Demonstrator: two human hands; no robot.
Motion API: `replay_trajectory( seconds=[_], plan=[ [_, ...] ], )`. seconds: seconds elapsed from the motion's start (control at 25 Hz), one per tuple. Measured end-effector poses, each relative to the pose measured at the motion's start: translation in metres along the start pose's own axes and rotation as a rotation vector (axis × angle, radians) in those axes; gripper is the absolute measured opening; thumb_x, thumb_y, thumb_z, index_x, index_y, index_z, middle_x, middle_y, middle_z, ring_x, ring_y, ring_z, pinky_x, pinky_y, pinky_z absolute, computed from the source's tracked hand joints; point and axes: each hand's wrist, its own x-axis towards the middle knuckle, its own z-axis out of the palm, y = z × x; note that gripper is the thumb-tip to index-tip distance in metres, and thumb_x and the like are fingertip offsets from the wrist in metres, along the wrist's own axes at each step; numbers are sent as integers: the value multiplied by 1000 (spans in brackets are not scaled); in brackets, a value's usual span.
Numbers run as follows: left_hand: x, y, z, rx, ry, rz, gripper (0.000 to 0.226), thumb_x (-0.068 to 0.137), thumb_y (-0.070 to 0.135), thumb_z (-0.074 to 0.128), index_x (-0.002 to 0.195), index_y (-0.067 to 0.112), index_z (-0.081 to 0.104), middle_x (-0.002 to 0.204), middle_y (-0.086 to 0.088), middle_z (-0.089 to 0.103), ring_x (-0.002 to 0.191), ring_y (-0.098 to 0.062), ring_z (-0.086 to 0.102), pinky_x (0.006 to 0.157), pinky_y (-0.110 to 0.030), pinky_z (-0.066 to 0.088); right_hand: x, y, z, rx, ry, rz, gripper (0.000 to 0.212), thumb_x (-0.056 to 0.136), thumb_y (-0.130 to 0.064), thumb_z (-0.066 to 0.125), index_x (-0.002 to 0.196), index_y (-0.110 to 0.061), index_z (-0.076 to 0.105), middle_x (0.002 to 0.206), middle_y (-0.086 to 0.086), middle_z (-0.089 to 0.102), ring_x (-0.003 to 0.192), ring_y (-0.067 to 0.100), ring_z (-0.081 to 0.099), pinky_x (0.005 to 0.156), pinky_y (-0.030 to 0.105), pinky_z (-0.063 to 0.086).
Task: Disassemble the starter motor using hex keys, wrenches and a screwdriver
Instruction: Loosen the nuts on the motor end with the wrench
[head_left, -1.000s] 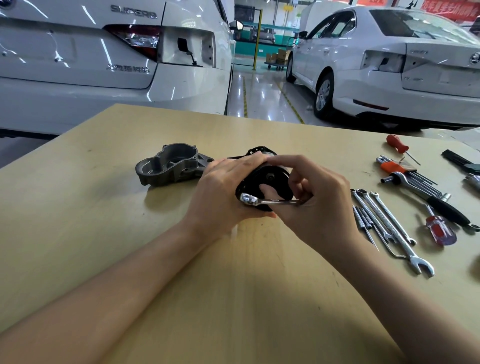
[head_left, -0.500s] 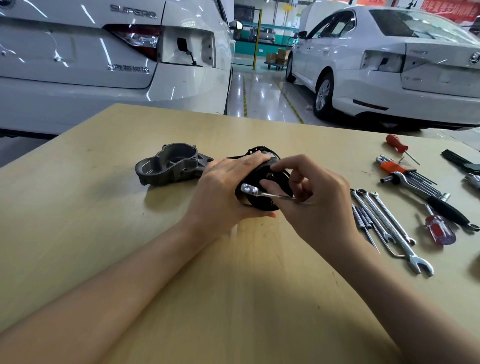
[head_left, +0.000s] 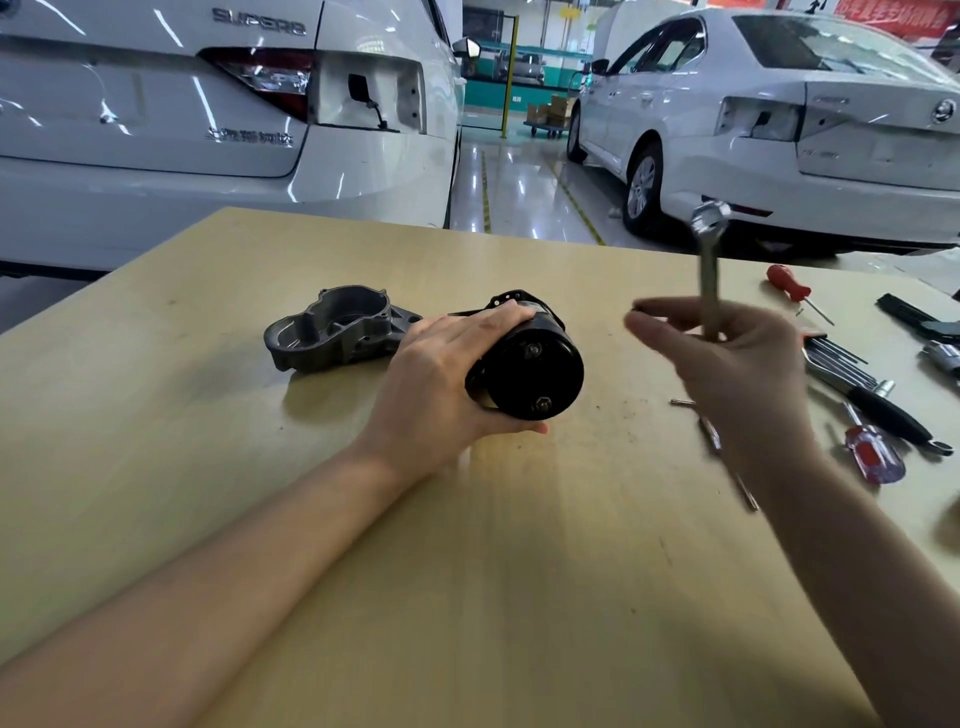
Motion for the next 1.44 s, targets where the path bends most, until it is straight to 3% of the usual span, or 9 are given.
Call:
replay_trajectory(
  seconds=[0.12,0.32,0.56,0.68,0.92,1.04,1.24,1.36,1.44],
  plan=[
    [0,-1,1,-12,6,-4,89,51,55,81,128,15,59,127,2,63,110,-13,60,101,-30,35,24,18,-34,-158,-90,262,10,74,-15,79,82,-14,76,49,-8,63,37,-2,42,39,10,35],
    [0,-1,0,-17,2,-7,90,51,54,82,129,17,58,127,2,62,111,-15,60,103,-33,36,41,44,-60,-597,-251,408,5,73,-11,78,75,-7,74,55,7,68,35,6,45,33,14,30],
    [0,1,0,-6,-3,-9,89,51,57,80,127,15,59,126,2,63,110,-14,59,103,-27,33,43,52,-66,-714,-237,410,15,70,-17,82,72,-6,72,51,3,54,46,12,42,46,22,27],
    [0,0,-1,-2,-7,-9,89,52,57,80,127,15,59,127,1,63,111,-16,61,104,-31,35,40,52,-61,-683,-209,371,5,75,-13,78,77,-10,75,53,2,55,51,13,45,47,23,30],
    [-1,1,-2,-13,0,-10,89,52,53,84,128,15,59,128,1,62,113,-11,57,104,-32,36,38,56,-56,-734,-252,349,11,81,-16,73,89,-9,75,62,6,58,62,18,51,55,25,35],
    [0,2,-2,-1,-1,-17,88,52,49,87,128,15,59,127,1,63,111,-15,59,102,-36,38,37,47,-49,-555,-82,220,17,86,-25,68,76,-11,71,54,1,46,49,12,38,49,26,29],
    [2,4,-5,8,-10,-25,86,52,51,86,126,14,60,123,1,66,107,-16,62,100,-34,40,21,13,-13,395,-112,314,45,100,-34,43,66,-14,63,60,1,54,50,11,47,46,23,39],
    [7,5,-8,-15,29,-41,79,56,56,81,123,18,61,114,9,68,102,-10,64,95,-32,47,13,6,-4,595,-159,299,44,98,-38,44,66,-17,65,56,-4,46,48,10,41,46,21,37],
    [14,5,-13,-112,158,-129,74,56,55,83,117,19,63,102,19,66,91,2,63,86,-21,51,8,4,-3,631,-178,267,37,94,-39,47,70,-17,65,57,-2,48,44,11,42,42,22,35]
  ],
)
